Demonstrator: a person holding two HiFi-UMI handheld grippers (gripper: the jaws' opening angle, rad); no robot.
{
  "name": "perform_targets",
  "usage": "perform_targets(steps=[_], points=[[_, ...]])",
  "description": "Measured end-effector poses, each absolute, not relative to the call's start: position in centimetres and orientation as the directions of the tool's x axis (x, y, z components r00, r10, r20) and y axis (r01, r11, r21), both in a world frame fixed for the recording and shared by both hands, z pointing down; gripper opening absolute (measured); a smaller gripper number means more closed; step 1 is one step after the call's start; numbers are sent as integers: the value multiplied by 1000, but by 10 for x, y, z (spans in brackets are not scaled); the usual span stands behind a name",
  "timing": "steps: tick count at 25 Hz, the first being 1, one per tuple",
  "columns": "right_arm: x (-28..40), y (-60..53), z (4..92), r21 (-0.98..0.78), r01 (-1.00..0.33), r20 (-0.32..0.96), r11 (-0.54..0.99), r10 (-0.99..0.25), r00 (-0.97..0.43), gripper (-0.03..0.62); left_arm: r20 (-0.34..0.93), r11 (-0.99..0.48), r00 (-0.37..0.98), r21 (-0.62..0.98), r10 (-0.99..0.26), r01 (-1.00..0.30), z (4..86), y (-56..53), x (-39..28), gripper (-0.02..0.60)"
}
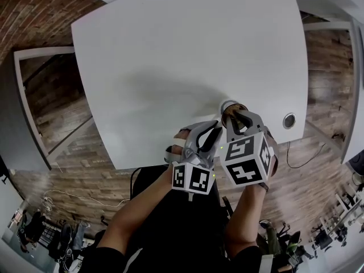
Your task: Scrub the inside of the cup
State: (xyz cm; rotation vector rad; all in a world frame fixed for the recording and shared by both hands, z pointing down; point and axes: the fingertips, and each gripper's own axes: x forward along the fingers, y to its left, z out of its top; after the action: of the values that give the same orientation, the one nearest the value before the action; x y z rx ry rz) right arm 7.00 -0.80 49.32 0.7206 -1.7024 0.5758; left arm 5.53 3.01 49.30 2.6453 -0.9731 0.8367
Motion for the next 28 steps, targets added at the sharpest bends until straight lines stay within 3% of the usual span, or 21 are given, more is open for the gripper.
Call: perform_targets(steps=[18, 24, 28], points=[[88, -3, 415, 4, -789, 855, 614, -411, -316, 29, 608, -767, 622, 34, -494, -641, 503, 34, 55, 63], [101, -3, 393, -93, -843, 734, 530, -536, -418, 29, 616, -754, 626, 77, -478, -652, 503, 29, 56, 73], [108, 4, 371, -186, -863, 623, 470, -623, -473, 29, 598, -749, 643, 104, -479, -654, 494, 27, 57, 120]])
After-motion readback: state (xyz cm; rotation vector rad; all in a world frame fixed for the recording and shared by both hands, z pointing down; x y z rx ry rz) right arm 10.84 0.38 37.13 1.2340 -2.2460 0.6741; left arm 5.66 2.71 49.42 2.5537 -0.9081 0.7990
